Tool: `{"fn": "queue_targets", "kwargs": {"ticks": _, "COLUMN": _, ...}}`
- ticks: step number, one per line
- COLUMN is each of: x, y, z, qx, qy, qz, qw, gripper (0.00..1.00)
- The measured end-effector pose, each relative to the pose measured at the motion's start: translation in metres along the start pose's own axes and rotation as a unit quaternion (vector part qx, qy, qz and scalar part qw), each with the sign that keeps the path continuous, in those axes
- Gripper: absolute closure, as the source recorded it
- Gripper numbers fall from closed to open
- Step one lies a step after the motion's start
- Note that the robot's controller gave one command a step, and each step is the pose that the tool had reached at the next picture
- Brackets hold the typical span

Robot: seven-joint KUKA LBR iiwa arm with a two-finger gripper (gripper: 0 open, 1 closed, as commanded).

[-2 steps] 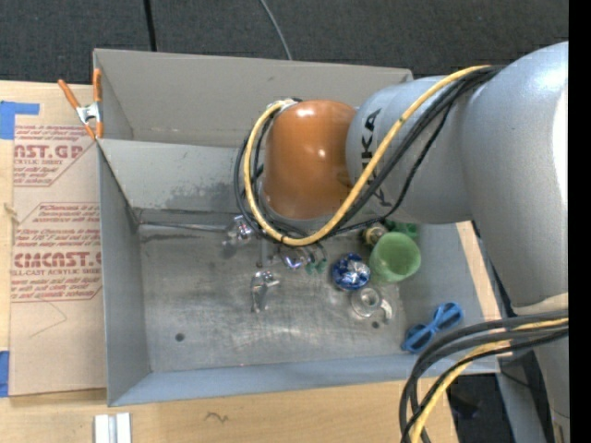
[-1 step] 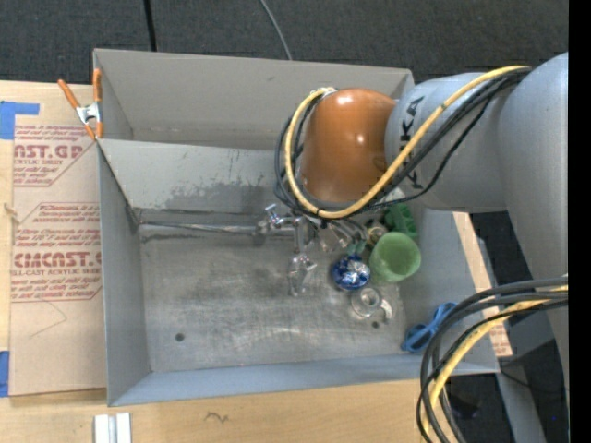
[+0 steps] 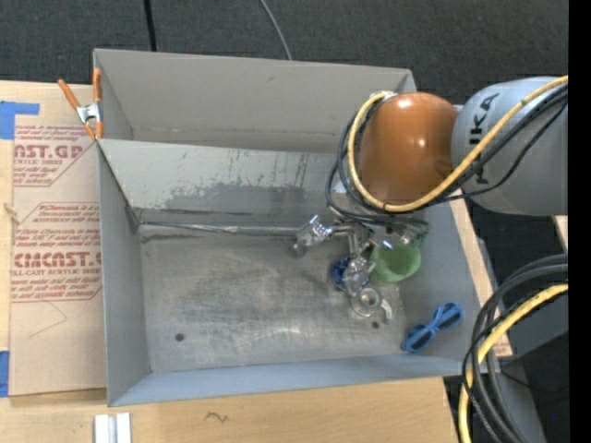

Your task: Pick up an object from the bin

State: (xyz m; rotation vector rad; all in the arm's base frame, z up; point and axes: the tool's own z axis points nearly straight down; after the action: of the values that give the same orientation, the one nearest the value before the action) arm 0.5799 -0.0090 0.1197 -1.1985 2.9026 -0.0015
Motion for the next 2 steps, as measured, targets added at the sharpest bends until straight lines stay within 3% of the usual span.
{"fn": "queue_targets", "kwargs": {"ticks": 1, "x": 0.0406, "y": -0.0391, "z": 0.0434, "qx": -0.005, "qy": -0.0029, "qz": -0.021, "qw": 0.9998, "gripper": 0.0}}
{"fn": "queue_targets", "kwargs": {"ticks": 2, "x": 0.0459, "y": -0.0402, "z": 0.042, "qx": -0.006, "qy": 0.0075, "qz": -0.024, "qw": 0.9997, "gripper": 1.0}}
